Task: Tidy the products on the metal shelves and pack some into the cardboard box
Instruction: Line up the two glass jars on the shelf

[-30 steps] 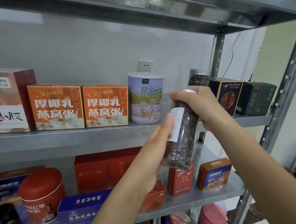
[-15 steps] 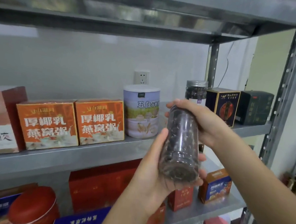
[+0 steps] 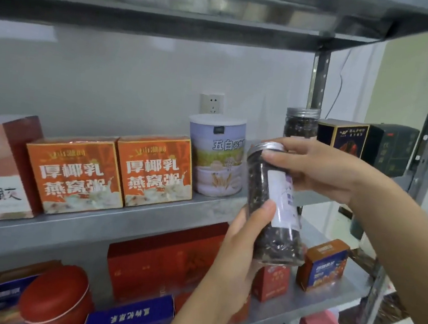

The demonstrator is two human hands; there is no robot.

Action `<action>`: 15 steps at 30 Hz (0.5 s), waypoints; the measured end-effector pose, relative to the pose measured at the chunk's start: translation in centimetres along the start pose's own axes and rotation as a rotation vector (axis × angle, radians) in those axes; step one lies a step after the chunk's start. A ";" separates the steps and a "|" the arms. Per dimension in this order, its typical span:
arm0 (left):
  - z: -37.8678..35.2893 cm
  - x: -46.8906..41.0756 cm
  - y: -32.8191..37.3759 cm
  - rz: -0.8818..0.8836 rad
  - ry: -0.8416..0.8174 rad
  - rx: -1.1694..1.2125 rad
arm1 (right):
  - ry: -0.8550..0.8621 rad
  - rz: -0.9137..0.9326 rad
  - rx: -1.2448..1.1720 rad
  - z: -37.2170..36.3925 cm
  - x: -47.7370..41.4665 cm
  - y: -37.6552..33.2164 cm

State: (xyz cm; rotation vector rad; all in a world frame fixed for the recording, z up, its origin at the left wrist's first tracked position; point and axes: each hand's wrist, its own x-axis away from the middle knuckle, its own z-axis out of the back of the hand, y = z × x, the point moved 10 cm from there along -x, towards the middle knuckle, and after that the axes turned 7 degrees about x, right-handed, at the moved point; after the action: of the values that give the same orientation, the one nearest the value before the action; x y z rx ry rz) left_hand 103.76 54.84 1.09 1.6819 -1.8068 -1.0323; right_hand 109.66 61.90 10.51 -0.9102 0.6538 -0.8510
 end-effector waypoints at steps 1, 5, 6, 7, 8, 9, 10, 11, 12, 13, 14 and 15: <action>-0.2 -0.1 -0.2 0.031 -0.018 0.021 | 0.034 -0.013 0.005 0.2 -0.1 0.2; -1.1 -0.5 0.4 0.067 -0.059 0.047 | 0.161 -0.026 0.080 1.6 -0.4 -0.2; -0.7 -0.8 0.8 0.034 -0.009 0.039 | 0.194 -0.021 0.094 1.9 -0.4 -0.4; -0.1 -1.1 1.3 -0.008 0.057 0.023 | 0.223 -0.012 0.099 2.2 -0.4 -0.6; 0.5 -1.3 1.8 -0.048 0.122 -0.015 | 0.249 -0.001 0.098 2.5 -0.5 -0.7; 0.8 -1.4 2.3 -0.079 0.163 -0.090 | 0.275 0.011 0.102 2.7 -0.4 -0.9; 0.7 -1.5 2.9 -0.117 0.176 -0.206 | 0.305 0.026 0.113 3.0 -0.2 -1.2; 0.4 -1.5 3.8 -0.176 0.171 -0.359 | 0.338 0.049 0.130 3.3 0.0 -1.7; -0.1 -1.5 4.9 -0.272 0.157 -0.547 | 0.374 0.079 0.147 3.8 0.4 -2.4; -0.6 -1.4 6.2 -0.408 0.154 -0.766 | 0.413 0.118 0.167 4.2 0.7 -3.3; -1.1 -1.0 7.9 -0.575 0.189 -1.002 | 0.460 0.164 0.198 4.8 1.2 -4.3; -1.8 -0.1 9.9 -0.773 0.269 -1.213 | 0.522 0.209 0.245 5.5 1.6 -5.2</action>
State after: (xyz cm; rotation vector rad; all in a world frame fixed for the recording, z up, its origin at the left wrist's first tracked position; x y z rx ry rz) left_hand 98.90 54.23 9.91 1.4902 -0.0906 -1.6002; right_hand 112.97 60.95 17.43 -0.3846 1.0487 -0.9613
